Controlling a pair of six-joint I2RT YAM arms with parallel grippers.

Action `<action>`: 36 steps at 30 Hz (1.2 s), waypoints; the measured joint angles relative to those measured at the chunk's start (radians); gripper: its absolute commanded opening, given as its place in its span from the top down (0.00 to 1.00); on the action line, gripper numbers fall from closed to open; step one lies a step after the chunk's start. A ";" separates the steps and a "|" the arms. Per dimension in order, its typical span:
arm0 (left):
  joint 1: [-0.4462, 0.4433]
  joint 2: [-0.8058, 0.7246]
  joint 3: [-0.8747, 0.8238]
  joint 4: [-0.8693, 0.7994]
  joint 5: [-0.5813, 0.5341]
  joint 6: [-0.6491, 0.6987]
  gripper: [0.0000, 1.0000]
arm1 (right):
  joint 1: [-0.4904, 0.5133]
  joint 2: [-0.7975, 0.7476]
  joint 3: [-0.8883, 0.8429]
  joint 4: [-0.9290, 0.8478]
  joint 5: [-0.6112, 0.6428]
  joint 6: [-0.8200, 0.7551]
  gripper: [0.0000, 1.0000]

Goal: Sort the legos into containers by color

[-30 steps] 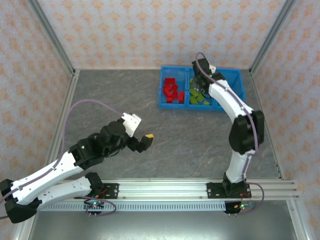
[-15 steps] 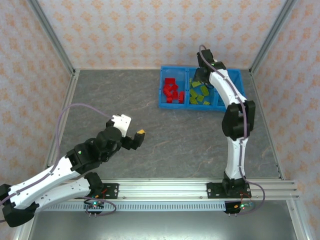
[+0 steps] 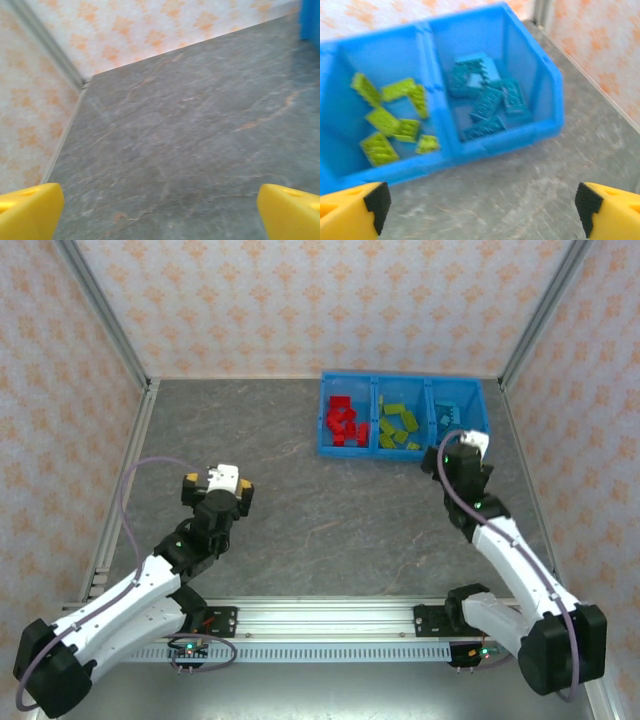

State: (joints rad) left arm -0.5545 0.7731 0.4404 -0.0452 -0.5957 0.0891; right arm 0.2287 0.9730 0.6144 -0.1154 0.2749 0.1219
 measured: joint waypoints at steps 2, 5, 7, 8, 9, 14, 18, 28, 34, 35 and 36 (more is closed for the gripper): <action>0.069 0.014 -0.027 0.056 0.010 0.011 0.00 | 0.000 0.011 -0.144 0.131 0.049 -0.030 0.01; 0.164 0.042 -0.060 0.130 0.048 0.010 0.00 | -0.008 0.106 -0.212 0.245 0.093 -0.076 0.01; 0.227 0.082 -0.077 0.193 0.085 0.004 0.00 | -0.022 0.229 -0.205 0.356 0.118 -0.106 0.01; 0.246 0.105 -0.084 0.220 0.096 -0.001 0.00 | -0.032 0.289 -0.198 0.415 0.124 -0.115 0.01; 0.263 0.142 -0.089 0.253 0.110 -0.006 0.00 | -0.042 0.346 -0.187 0.457 0.127 -0.122 0.01; 0.280 0.312 -0.105 0.387 0.146 -0.014 0.00 | -0.101 0.537 -0.139 0.634 0.079 -0.151 0.00; 0.332 0.404 -0.112 0.474 0.177 -0.021 0.00 | -0.172 0.544 -0.223 0.845 0.010 -0.136 0.01; 0.502 0.746 -0.054 0.749 0.389 -0.070 0.00 | -0.161 0.553 -0.229 0.899 -0.014 -0.131 0.01; 0.496 0.750 -0.043 0.784 0.437 -0.074 0.00 | -0.162 0.553 -0.229 0.903 -0.014 -0.131 0.01; 0.496 0.748 -0.041 0.783 0.439 -0.074 0.00 | -0.162 0.553 -0.229 0.903 -0.014 -0.131 0.01; 0.496 0.748 -0.041 0.784 0.439 -0.074 0.00 | -0.162 0.553 -0.229 0.903 -0.014 -0.131 0.01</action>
State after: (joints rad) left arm -0.0582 1.5208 0.3996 0.7383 -0.1562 0.0154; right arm 0.0669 1.5257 0.3855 0.7872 0.2611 -0.0093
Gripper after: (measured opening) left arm 0.999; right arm 0.992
